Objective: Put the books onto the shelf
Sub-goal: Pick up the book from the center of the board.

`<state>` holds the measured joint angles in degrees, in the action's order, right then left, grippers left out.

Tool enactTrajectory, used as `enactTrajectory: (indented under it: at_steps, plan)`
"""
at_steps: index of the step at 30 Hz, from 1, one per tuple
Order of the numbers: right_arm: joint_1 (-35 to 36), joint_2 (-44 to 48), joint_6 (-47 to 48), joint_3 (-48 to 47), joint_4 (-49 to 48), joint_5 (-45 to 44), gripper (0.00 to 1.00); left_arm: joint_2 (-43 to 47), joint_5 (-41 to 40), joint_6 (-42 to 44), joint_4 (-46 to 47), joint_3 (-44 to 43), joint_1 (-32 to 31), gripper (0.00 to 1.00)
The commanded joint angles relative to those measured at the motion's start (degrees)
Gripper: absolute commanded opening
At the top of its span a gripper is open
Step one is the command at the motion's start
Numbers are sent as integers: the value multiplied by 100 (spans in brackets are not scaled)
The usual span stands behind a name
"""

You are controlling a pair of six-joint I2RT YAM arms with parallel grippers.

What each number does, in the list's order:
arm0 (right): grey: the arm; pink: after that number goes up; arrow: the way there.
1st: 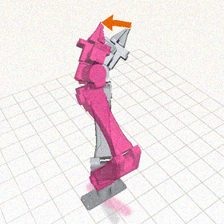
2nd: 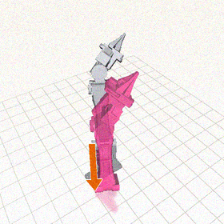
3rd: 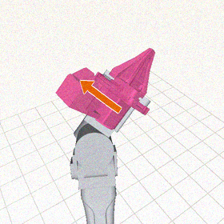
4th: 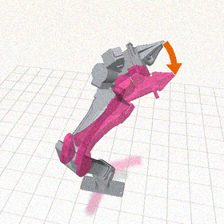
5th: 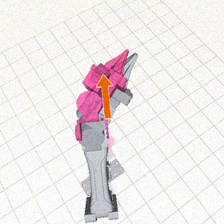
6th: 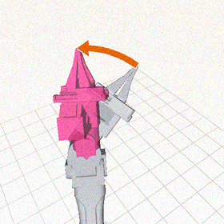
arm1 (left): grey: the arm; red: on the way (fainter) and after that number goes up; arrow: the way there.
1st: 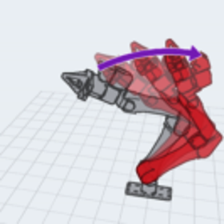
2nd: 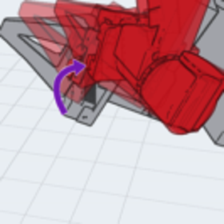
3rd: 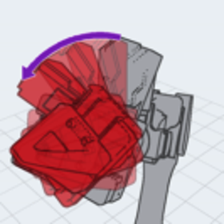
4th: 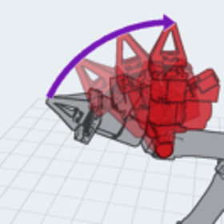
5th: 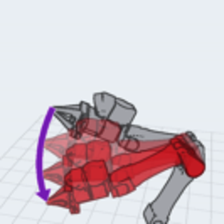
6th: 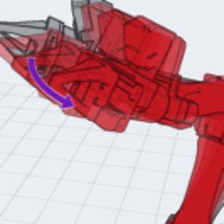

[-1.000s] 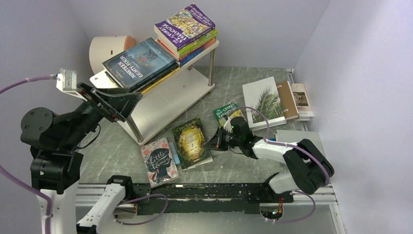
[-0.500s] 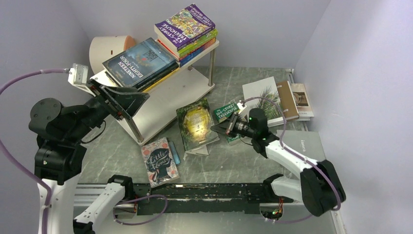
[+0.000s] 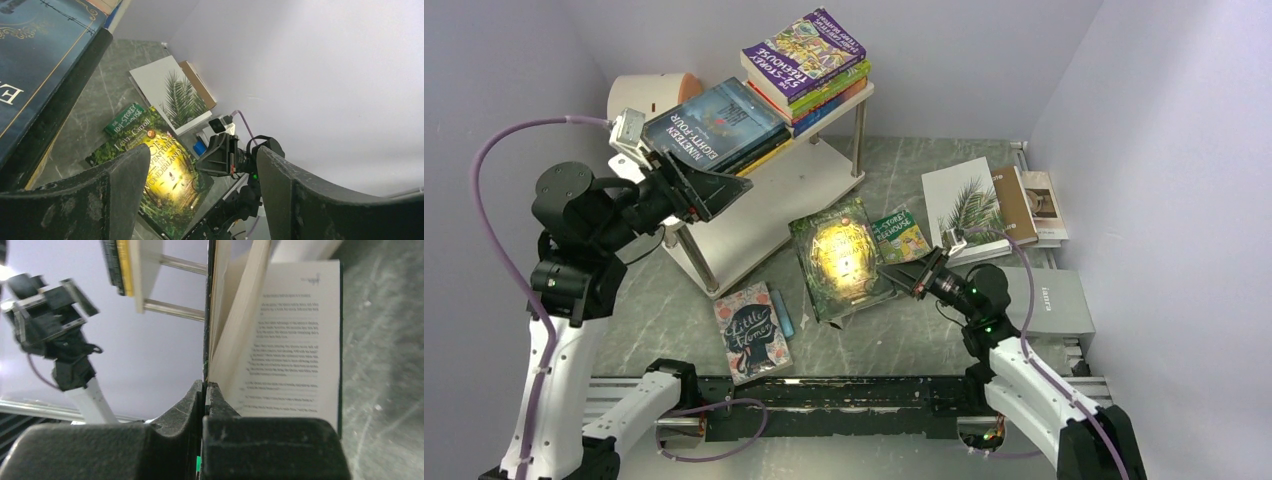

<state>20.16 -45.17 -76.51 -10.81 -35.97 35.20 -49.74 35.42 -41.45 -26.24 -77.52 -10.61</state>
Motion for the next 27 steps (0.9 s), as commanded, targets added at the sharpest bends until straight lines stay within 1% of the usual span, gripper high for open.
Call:
enactTrajectory:
  at_steps: [1,4,8,11,14,16,18,22,25,27]
  plan:
    - [-39,582,-580,-34,-1417,-408,0,-265,309,-125,203,-70,-51,82]
    - [-41,834,-752,40,-1777,-683,0,-458,250,-53,89,-129,-125,82]
    - [-39,840,-1213,-70,-1750,-883,0,-633,171,-396,261,180,-287,81]
    - [-39,762,-1658,-77,-1743,-951,0,-678,-211,-423,253,278,-623,81]
    - [-39,621,-1856,-117,-1967,-1016,0,-652,-603,-451,336,423,-1028,81]
    - [-39,495,-2012,-147,-2303,-1051,0,-671,-801,-521,425,605,-1363,81]
    - [-40,405,-2171,-149,-2678,-1079,0,-721,-1318,-503,337,681,-1888,82]
    - [-41,422,-2280,-158,-2925,-1119,0,-881,-2579,-398,-10,575,-2923,85]
    - [-39,564,-2306,-152,-2919,-1187,0,-972,-3472,-413,-298,394,-3459,86]
    - [-39,664,-2269,-188,-2821,-1211,0,-941,-3917,-446,-344,380,-3711,87]
